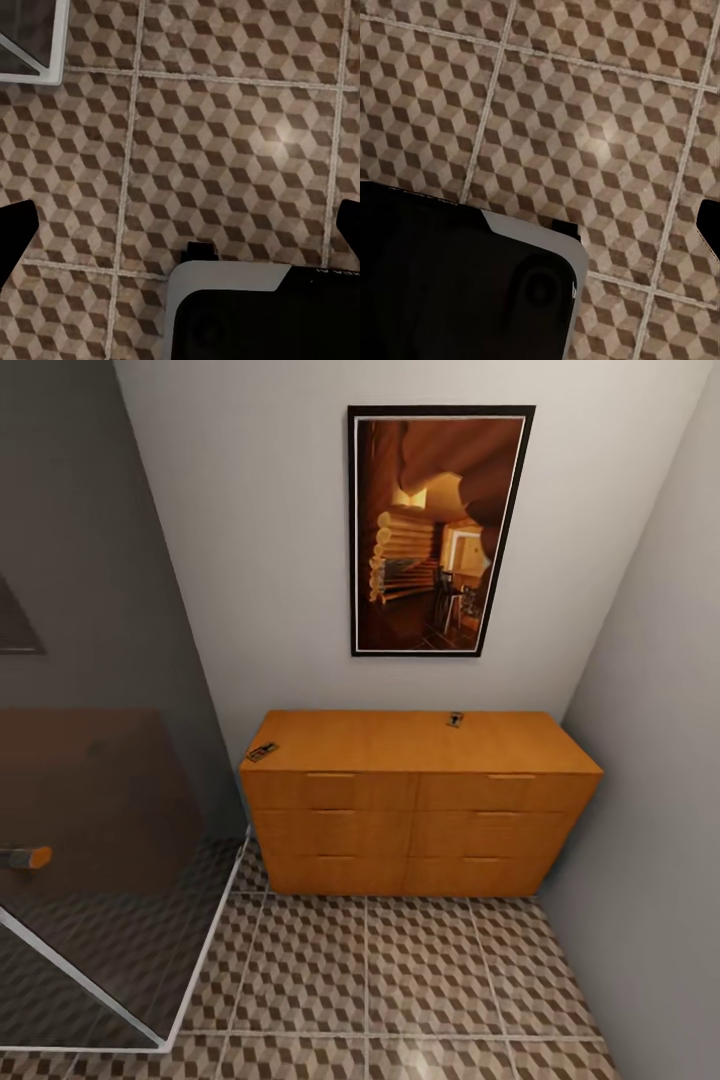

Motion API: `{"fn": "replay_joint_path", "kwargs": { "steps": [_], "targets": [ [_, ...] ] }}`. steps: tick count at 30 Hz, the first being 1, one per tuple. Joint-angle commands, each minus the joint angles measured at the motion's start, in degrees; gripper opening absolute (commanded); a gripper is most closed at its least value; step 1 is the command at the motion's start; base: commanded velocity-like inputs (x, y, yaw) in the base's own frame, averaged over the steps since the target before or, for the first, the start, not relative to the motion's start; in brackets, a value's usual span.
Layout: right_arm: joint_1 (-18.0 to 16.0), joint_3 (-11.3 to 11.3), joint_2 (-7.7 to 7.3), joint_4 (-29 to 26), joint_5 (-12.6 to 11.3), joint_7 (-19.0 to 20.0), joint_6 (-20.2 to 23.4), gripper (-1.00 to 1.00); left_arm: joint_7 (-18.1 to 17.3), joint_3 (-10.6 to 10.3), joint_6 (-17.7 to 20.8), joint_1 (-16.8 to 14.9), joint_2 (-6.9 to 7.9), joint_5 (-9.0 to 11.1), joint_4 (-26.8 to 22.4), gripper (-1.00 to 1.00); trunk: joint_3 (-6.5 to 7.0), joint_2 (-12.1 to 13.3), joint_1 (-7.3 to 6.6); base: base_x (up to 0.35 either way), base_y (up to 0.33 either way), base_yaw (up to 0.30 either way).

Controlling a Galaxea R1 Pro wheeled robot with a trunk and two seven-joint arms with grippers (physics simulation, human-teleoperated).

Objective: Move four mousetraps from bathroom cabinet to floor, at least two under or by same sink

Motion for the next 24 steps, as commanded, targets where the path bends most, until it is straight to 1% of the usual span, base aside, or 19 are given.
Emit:
{"fn": "replay_joint_path", "kwargs": {
  "steps": [1, 24],
  "targets": [
    [-0.05, 0.31, -0.02, 0.06, -0.61, 0.35, -0.16, 1.00, 0.28, -0.48, -0.16, -0.04, 0.02, 0.24, 0.01, 1.00, -0.11, -0.10, 0.06, 0.290, 0.000, 0.000],
    [-0.05, 0.31, -0.02, 0.03, -0.63, 0.35, -0.16, 1.00, 0.28, -0.46, -0.17, -0.04, 0.08, 0.24, 0.01, 1.00, -0.11, -0.10, 0.06, 0.320, 0.000, 0.000]
  ]
}}
